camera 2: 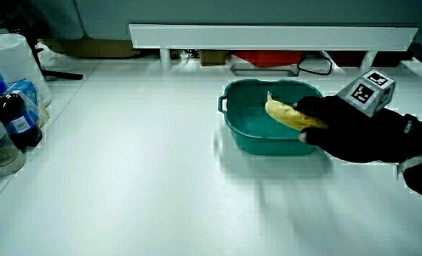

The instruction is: Pick banana from desk

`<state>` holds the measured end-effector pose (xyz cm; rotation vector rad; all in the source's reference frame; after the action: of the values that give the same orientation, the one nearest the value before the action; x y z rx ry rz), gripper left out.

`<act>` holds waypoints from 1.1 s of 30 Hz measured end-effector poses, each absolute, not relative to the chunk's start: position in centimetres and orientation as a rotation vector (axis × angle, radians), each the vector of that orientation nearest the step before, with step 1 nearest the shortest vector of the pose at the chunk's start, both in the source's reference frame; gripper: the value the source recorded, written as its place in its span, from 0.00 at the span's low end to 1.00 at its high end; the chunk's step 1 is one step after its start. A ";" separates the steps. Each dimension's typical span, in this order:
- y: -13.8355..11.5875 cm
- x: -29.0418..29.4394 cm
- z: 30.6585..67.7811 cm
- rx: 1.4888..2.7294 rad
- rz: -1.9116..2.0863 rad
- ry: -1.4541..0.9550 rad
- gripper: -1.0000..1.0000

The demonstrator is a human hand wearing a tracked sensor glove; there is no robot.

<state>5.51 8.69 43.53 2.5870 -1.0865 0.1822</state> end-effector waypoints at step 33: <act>2.3 9.3 33.9 2.667 0.315 -1.053 1.00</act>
<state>9.35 2.26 33.89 2.6675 -1.0528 0.3151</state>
